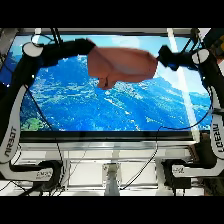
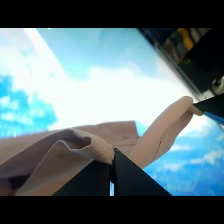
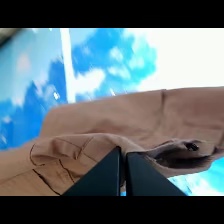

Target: Fold the clothes and pants, and hang the long-sleeved shirts on hangers.

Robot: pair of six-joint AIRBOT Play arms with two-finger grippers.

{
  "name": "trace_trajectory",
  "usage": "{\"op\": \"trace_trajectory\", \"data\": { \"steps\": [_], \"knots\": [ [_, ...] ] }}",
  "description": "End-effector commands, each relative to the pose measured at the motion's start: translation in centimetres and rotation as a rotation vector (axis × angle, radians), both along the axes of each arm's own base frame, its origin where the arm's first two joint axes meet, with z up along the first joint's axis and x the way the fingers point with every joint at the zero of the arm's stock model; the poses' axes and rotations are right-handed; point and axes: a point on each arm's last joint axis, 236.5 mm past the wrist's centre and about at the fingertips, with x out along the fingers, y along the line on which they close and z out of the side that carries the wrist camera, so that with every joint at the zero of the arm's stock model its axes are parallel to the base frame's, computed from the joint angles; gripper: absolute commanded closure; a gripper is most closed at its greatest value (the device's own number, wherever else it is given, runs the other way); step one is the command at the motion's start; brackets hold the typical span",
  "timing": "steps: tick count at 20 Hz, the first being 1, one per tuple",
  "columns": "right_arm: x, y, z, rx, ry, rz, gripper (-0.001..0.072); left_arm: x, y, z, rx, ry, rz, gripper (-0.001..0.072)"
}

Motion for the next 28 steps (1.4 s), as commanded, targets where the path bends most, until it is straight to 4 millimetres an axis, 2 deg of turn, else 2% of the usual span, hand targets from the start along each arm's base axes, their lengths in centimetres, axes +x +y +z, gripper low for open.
{"op": "trace_trajectory", "data": {
  "steps": [1, 3, 6, 11, 13, 16, 18, 23, 26, 28],
  "knots": [
    [-6.8, 0.0, -5.2, -0.046, 0.182, 0.073, 0.0702, -4.1, 1.2, -5.1, 0.116, 0.086, -0.021, 0.0706],
    [-10.6, 0.2, -7.3, -0.039, 0.245, 0.076, 0.0702, -6.8, 1.7, -6.8, 0.140, 0.122, -0.026, 0.0706],
    [-15.6, 0.6, -9.5, -0.034, 0.316, 0.088, 0.0702, -10.7, 2.3, -9.1, 0.149, 0.180, -0.034, 0.0705],
    [-23.4, 1.5, -11.3, -0.039, 0.443, 0.168, 0.0701, -17.8, 3.9, -14.1, 0.188, 0.287, -0.035, 0.0705],
    [-25.7, 1.9, -11.7, -0.028, 0.498, 0.200, 0.0701, -20.3, 4.7, -15.9, 0.195, 0.345, -0.015, 0.0705],
    [-28.2, 2.5, -11.9, -0.015, 0.576, 0.248, 0.0701, -23.7, 4.8, -17.4, 0.197, 0.388, -0.042, 0.0705],
    [-29.7, 3.0, -11.9, -0.011, 0.627, 0.287, 0.0701, -25.0, 5.1, -17.5, 0.197, 0.394, -0.041, 0.0706],
    [-33.4, 5.0, -13.1, 0.004, 0.698, 0.341, 0.0701, -27.1, 7.2, -18.1, 0.343, 0.372, -0.023, 0.0706],
    [-34.3, 6.3, -12.8, 0.056, 0.690, 0.319, 0.0701, -27.8, 6.6, -17.3, 0.303, 0.401, -0.001, 0.0705],
    [-33.8, 6.6, -11.5, 0.079, 0.642, 0.288, 0.0701, -28.0, 5.7, -16.6, 0.296, 0.379, -0.022, 0.0706]
  ]
}}
